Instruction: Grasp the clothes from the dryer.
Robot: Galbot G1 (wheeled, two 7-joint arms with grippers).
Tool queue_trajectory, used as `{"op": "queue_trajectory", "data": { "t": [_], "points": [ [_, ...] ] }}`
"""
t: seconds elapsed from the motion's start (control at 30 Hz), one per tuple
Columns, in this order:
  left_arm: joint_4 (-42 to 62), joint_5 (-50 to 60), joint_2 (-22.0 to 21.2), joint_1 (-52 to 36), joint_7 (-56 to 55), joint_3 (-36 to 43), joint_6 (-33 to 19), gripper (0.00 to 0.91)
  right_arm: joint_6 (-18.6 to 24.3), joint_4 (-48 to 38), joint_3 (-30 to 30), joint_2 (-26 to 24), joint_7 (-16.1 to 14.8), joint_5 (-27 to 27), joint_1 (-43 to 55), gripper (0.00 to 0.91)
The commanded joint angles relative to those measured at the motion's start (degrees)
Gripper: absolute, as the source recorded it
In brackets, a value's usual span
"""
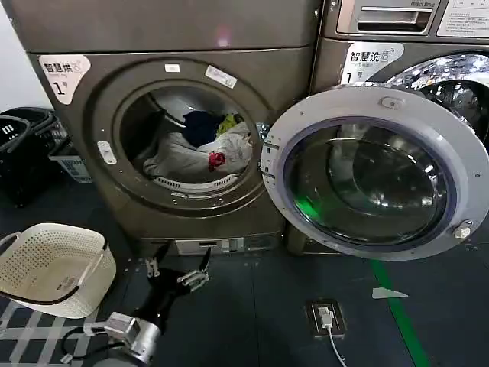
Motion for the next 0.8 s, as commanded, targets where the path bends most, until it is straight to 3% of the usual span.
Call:
{"op": "queue_trajectory", "data": {
  "t": [0.03, 0.8],
  "points": [
    [-0.2, 0.7, 0.0, 0.1, -0.5, 0.0, -0.2, 0.907, 0.9, -0.3, 0.2, 0.1, 0.2, 0.1, -0.1, 0.907],
    [-1.6, -2.1, -0.4, -0.9, -4.0, -1.6, 0.2, 0.907, 2.3, -1.1, 0.3, -0.2, 0.7, 0.3, 0.3, 0.907]
  ]
}}
